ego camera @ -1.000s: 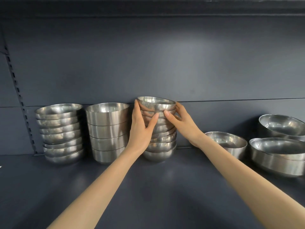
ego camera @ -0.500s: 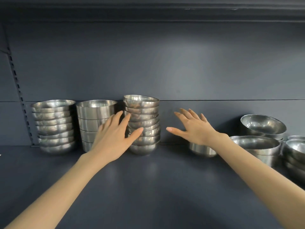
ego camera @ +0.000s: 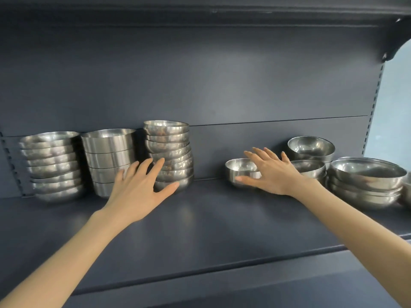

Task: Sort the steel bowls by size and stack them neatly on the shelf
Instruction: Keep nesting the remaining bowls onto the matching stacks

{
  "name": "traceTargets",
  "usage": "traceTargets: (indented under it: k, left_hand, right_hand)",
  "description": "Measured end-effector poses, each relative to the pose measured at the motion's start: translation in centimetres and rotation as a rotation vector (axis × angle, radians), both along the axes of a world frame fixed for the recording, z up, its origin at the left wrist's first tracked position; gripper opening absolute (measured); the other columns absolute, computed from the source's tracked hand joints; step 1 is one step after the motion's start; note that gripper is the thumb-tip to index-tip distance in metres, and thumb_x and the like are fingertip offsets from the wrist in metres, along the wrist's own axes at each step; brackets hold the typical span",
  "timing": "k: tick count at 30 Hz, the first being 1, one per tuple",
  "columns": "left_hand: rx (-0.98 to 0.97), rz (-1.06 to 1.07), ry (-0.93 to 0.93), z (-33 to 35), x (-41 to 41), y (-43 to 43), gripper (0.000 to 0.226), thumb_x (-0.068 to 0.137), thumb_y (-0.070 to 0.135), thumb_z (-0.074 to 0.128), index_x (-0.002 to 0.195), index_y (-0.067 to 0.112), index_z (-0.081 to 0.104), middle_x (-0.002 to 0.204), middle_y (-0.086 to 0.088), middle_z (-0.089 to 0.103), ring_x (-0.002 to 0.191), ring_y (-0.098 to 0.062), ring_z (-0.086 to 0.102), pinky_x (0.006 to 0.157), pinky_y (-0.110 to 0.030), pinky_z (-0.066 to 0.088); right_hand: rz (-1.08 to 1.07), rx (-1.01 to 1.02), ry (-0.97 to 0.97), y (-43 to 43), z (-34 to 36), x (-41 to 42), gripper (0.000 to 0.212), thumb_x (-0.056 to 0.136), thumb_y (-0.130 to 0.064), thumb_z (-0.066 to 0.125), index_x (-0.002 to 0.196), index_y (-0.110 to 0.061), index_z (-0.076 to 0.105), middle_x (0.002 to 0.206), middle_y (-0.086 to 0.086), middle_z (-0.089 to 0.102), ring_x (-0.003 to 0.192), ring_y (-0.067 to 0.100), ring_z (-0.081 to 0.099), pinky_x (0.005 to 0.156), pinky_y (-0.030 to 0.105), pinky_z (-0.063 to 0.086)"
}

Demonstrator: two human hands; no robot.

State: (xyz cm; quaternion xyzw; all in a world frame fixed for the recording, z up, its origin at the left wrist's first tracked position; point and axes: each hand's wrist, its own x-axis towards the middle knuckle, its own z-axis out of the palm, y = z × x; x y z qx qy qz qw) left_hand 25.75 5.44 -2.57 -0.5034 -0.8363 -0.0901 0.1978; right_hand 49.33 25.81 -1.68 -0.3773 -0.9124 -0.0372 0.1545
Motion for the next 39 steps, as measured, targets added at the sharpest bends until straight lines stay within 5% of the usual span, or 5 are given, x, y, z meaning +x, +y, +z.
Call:
traceTargets:
  k: [5, 11, 26, 35, 39]
  left_hand:
    - [-0.018, -0.126, -0.039, 0.4, 1.1, 0.8, 0.105, 0.062, 0.081, -0.009, 0.153, 0.032, 0.01, 0.159, 0.007, 0.017, 0.146, -0.019, 0.013, 0.116, -0.039, 0.015]
    - [-0.071, -0.281, -0.104, -0.1, 3.9, 2.4, 0.075, 0.089, 0.069, 0.019, 0.153, 0.031, 0.009, 0.159, 0.003, 0.017, 0.147, -0.021, 0.012, 0.117, -0.042, 0.015]
    - [-0.05, -0.625, -0.19, 1.5, 14.0, 12.9, 0.059, 0.097, 0.056, 0.035, 0.149, 0.029, 0.028, 0.153, 0.009, 0.034, 0.14, -0.016, 0.029, 0.109, -0.037, 0.025]
    - [-0.045, -0.753, -0.412, 0.0, 18.7, 20.3, 0.045, 0.094, 0.049, 0.052, 0.135, 0.03, 0.053, 0.132, 0.006, 0.06, 0.116, -0.019, 0.057, 0.098, -0.04, 0.044]
    - [0.017, -0.798, -0.47, -0.5, 19.7, 21.4, 0.02, 0.093, 0.045, 0.057, 0.093, 0.029, 0.068, 0.077, 0.006, 0.066, 0.07, -0.013, 0.057, 0.074, -0.04, 0.049]
  right_hand:
    - [-0.129, 0.016, -0.012, -0.8, -0.5, 3.0, 0.09, 0.081, -0.078, 0.034, 0.153, -0.028, 0.011, 0.161, -0.005, 0.01, 0.148, 0.02, 0.005, 0.116, 0.055, 0.007]
    - [-0.196, 0.05, 0.019, -2.5, -1.9, 7.1, 0.085, 0.081, -0.076, 0.039, 0.148, -0.028, 0.021, 0.155, -0.007, 0.022, 0.146, 0.017, 0.013, 0.115, 0.055, 0.009]
    - [-0.24, 0.064, 0.018, 2.8, 2.5, 13.5, 0.079, 0.084, -0.071, 0.039, 0.148, -0.025, 0.03, 0.155, -0.004, 0.029, 0.144, 0.019, 0.022, 0.116, 0.057, 0.006]
    - [-0.172, -0.019, -0.068, 5.5, 2.0, 16.4, 0.089, 0.07, -0.081, 0.033, 0.144, -0.032, 0.036, 0.149, -0.009, 0.039, 0.134, 0.02, 0.039, 0.112, 0.054, 0.023]
    - [-0.067, -0.133, -0.022, 5.9, 2.5, 15.6, 0.088, 0.07, -0.08, 0.037, 0.145, -0.033, 0.037, 0.146, -0.008, 0.043, 0.132, 0.019, 0.042, 0.11, 0.041, 0.032]
